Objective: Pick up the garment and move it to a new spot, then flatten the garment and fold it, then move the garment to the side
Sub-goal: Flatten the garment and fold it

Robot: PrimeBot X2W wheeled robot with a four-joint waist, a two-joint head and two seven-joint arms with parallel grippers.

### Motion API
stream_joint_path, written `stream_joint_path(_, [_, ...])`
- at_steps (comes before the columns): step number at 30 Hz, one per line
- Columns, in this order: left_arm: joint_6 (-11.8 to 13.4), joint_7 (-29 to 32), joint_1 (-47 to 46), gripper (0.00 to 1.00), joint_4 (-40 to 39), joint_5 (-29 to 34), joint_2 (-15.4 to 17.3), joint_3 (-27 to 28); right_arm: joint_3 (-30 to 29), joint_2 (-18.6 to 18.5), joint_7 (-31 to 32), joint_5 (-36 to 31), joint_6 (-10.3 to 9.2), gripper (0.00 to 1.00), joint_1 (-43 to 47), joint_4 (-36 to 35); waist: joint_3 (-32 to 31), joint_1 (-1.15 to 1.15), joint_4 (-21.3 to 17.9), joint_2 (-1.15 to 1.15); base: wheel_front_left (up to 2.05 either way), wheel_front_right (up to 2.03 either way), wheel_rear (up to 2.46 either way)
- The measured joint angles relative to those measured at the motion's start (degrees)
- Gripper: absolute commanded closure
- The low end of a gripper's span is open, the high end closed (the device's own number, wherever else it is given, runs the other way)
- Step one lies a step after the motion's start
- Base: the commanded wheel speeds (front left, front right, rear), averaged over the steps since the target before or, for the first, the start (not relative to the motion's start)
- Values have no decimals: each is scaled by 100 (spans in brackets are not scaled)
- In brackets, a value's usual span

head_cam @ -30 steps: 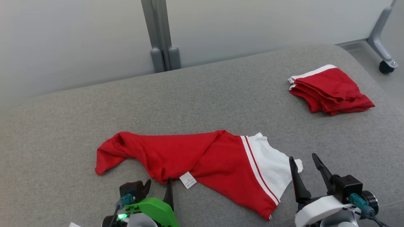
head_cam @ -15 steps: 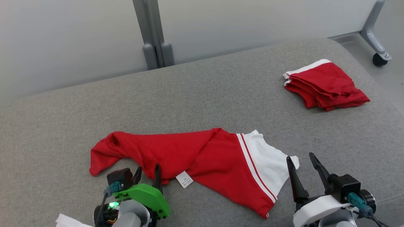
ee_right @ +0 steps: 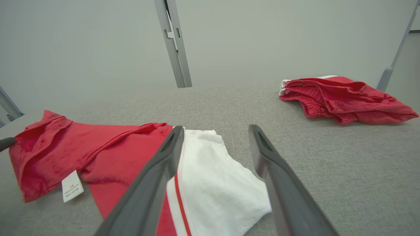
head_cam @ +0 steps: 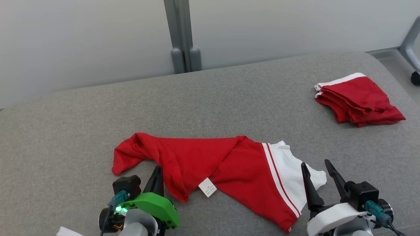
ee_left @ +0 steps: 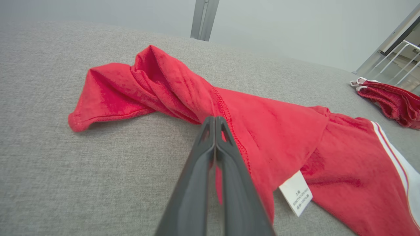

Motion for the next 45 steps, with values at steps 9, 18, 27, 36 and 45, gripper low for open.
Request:
stream_joint_path(9, [0,90,715,100,-465,-23,245,347,-98,-1,0,21,0,0,53,26,-127,0,279,0,0,0,0])
stream_joint_path(18, [166,171,859,100,118,-341,611,803,-59,0,0,48,0,0,34,67,-47,0,193,0,0,0,0])
stream_joint_path(27, [290,43,726,62,36,-304,922,1128,-339,-1,0,-154,0,0,38,207,-47,0,188,0,0,0,0])
stream_joint_path(36, [366,12,752,0,-542,90,779,1152,-414,-2,168,-190,0,0,-152,822,-86,0,335,0,0,0,0])
stream_joint_path(45, [356,8,976,0,-1116,522,346,871,-243,0,584,334,0,0,-827,1935,-46,0,608,0,0,0,0])
